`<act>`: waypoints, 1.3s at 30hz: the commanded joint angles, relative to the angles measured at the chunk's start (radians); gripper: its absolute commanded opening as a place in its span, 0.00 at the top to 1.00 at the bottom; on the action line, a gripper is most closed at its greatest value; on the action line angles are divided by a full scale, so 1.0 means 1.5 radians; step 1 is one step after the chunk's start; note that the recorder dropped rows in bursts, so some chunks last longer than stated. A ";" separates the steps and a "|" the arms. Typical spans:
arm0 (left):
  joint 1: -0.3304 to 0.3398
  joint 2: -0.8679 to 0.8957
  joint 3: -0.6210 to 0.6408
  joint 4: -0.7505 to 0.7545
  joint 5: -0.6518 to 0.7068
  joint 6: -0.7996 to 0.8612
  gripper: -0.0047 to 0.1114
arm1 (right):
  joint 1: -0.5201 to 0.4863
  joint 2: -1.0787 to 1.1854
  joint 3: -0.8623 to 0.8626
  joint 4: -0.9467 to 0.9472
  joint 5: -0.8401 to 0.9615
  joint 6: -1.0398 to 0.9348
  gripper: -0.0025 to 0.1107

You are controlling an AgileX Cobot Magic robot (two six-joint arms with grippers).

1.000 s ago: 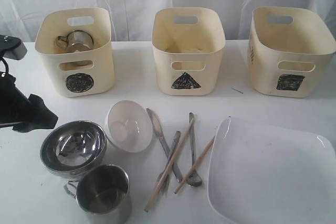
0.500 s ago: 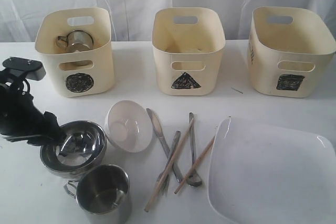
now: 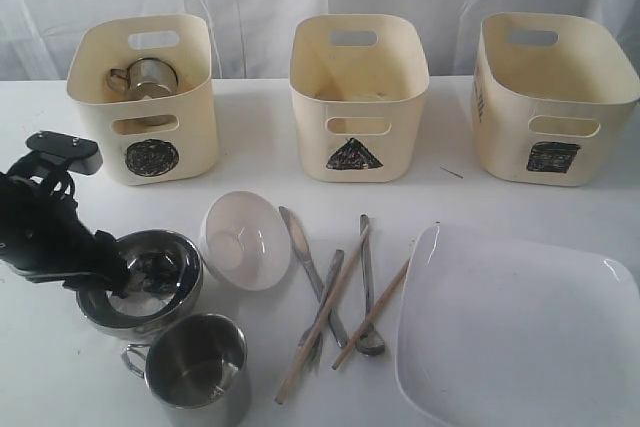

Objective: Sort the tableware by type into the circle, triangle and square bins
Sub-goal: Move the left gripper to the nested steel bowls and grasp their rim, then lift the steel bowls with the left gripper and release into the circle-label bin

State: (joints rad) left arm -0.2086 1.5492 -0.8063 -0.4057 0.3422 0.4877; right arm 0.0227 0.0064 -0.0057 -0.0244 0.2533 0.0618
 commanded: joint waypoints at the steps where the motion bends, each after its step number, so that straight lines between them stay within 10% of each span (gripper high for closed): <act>1: -0.002 0.020 0.005 -0.007 0.000 0.004 0.39 | -0.002 -0.004 0.004 -0.001 -0.005 0.001 0.98; 12: -0.002 0.064 0.005 -0.007 -0.026 0.002 0.44 | -0.002 -0.004 0.004 -0.001 -0.005 0.001 0.98; 22: -0.002 0.065 0.005 -0.006 -0.054 0.002 0.96 | -0.002 -0.004 0.004 -0.001 -0.005 0.001 0.98; 39: 0.057 -0.043 -0.003 0.057 -0.034 -0.014 0.96 | -0.002 -0.004 0.004 -0.001 -0.005 0.001 0.98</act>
State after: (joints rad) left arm -0.1469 1.5321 -0.8064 -0.3179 0.2706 0.4767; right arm 0.0227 0.0064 -0.0057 -0.0244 0.2533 0.0637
